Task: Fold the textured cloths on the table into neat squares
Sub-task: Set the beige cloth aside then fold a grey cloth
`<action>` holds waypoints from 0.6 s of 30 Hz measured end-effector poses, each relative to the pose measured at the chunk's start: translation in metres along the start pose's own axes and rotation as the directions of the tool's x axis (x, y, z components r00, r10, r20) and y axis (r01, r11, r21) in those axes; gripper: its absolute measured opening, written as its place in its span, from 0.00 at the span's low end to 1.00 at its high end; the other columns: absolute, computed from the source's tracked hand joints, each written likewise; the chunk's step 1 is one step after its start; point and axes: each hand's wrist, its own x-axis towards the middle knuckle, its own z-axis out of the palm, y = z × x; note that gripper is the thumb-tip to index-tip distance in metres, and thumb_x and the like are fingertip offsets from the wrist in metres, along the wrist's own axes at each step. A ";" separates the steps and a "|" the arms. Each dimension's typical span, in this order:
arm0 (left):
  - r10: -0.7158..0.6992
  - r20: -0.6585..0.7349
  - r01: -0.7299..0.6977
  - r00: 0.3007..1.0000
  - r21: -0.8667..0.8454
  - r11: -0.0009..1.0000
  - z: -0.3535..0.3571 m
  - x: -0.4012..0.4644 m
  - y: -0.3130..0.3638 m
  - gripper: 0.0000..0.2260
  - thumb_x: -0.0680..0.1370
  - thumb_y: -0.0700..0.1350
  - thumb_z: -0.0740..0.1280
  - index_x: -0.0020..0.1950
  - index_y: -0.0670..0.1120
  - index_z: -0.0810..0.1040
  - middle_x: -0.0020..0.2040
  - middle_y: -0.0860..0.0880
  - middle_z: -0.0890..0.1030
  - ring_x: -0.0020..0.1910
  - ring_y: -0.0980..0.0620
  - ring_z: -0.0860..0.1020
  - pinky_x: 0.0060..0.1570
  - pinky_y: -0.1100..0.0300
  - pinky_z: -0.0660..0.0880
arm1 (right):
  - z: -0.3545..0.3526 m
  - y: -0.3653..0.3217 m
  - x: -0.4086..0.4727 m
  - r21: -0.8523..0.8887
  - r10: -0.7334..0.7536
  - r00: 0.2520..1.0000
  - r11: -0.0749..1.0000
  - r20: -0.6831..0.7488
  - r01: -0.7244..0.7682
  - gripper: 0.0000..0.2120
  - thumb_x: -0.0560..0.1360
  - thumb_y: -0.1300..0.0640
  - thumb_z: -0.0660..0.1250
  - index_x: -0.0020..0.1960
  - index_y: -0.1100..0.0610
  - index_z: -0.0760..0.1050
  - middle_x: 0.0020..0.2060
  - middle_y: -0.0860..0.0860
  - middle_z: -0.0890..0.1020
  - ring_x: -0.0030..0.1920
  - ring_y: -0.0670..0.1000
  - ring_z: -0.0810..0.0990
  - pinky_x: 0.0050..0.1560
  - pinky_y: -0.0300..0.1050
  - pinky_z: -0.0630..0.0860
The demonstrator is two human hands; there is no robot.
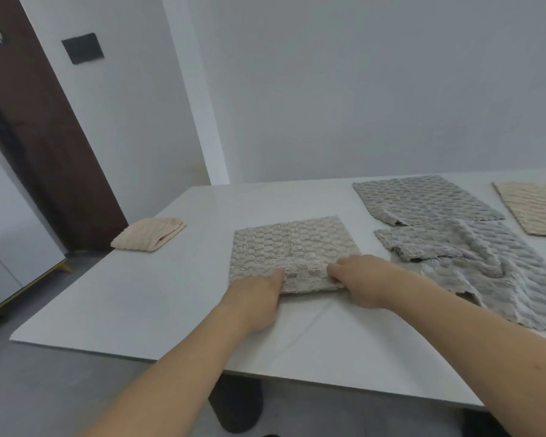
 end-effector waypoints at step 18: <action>-0.190 -0.004 0.175 0.982 -0.374 0.911 -0.049 0.027 -0.024 0.11 0.80 0.42 0.53 0.55 0.48 0.73 0.53 0.51 0.77 0.50 0.51 0.75 0.50 0.54 0.74 | -0.034 0.018 0.040 0.427 0.230 0.973 0.878 0.017 -0.215 0.20 0.78 0.61 0.55 0.69 0.56 0.69 0.68 0.54 0.71 0.66 0.54 0.71 0.63 0.46 0.68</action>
